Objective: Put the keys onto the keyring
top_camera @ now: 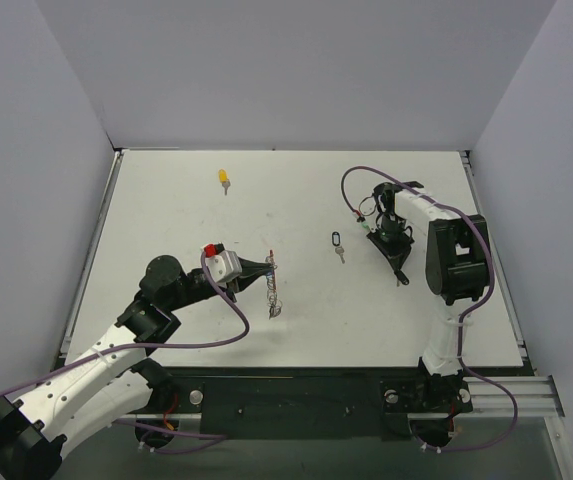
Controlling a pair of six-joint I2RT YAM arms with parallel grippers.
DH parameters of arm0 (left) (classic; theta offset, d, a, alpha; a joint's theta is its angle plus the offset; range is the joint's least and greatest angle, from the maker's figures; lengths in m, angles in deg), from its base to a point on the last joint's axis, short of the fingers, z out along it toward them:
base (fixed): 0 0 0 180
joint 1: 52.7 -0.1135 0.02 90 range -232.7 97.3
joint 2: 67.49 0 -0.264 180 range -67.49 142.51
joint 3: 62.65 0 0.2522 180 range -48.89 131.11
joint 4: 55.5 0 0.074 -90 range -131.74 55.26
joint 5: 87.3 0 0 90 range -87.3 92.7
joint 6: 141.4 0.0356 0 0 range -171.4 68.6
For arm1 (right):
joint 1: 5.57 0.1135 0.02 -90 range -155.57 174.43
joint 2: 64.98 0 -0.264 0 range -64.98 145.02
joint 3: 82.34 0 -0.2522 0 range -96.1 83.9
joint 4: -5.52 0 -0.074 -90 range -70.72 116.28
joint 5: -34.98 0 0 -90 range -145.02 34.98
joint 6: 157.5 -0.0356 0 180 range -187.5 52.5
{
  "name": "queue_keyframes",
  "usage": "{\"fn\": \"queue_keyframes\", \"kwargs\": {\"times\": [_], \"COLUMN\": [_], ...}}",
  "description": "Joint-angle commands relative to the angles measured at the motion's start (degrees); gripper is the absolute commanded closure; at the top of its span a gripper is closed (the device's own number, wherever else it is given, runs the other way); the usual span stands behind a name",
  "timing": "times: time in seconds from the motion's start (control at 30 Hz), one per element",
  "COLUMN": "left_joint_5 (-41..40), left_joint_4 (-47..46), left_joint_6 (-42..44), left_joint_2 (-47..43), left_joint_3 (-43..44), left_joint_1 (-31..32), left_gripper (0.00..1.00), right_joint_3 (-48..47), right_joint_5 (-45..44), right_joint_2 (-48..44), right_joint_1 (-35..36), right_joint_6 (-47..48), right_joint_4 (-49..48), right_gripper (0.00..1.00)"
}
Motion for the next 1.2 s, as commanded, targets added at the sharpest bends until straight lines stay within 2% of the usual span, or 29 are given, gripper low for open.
{"fn": "queue_keyframes", "kwargs": {"times": [0.0,0.53,1.0,1.17], "left_joint_5": [0.96,1.05,1.32,1.23], "left_joint_4": [-2.23,-2.32,-2.23,-2.32], "left_joint_6": [0.35,0.35,0.35,0.35], "left_joint_2": [-0.32,-0.41,-0.50,-0.50], "left_joint_3": [1.16,1.16,1.07,1.16], "left_joint_1": [-0.34,-0.34,-0.34,-0.34], "left_gripper": [1.00,1.00,1.00,1.00], "right_joint_3": [-1.45,-1.37,-1.37,-1.45], "right_joint_5": [-1.81,-1.37,-1.63,-1.63], "right_joint_2": [0.34,0.69,1.13,1.13], "right_joint_1": [0.07,0.15,-0.02,-0.11], "right_joint_6": [-0.50,-0.32,-0.24,-0.24], "right_joint_4": [3.33,3.59,3.59,3.50], "right_gripper": [0.91,1.00,1.00,0.92]}}
